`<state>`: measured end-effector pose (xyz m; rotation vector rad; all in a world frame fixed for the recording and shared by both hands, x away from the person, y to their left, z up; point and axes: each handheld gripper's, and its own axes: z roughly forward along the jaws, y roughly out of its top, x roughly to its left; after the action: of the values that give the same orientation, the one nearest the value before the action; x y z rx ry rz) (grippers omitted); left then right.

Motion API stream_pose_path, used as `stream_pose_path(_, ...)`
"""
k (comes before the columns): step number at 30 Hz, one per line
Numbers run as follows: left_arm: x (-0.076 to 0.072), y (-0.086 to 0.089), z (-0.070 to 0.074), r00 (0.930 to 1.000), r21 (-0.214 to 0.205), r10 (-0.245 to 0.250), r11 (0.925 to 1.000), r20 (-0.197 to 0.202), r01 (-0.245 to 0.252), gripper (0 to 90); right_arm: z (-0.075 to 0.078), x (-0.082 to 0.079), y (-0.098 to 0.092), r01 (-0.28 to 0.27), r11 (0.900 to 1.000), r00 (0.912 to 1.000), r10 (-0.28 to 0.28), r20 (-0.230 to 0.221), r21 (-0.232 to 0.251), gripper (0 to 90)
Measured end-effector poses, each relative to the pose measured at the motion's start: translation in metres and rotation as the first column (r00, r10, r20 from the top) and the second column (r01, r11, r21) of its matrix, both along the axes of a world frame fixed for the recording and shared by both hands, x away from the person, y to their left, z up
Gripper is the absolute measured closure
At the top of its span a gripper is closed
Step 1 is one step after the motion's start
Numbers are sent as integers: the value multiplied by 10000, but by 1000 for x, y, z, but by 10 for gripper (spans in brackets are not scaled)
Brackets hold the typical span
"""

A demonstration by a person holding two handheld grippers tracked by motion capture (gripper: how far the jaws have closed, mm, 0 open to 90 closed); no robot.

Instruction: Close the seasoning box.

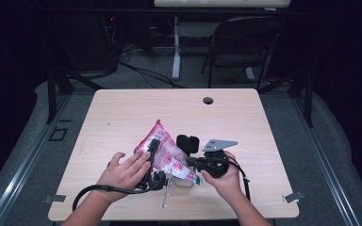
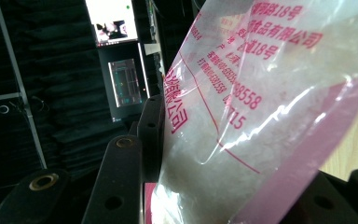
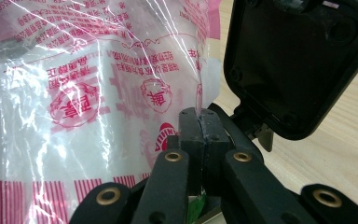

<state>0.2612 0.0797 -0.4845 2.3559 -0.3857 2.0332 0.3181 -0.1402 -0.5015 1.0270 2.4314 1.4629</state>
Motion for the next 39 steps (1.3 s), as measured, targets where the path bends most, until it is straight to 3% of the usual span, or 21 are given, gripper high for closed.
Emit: stream_pose_path(39,-1,-2,2,10000,19,-37,10000,30,37,641,0,0,0,0,10000,10000,0,-3,-47,899)
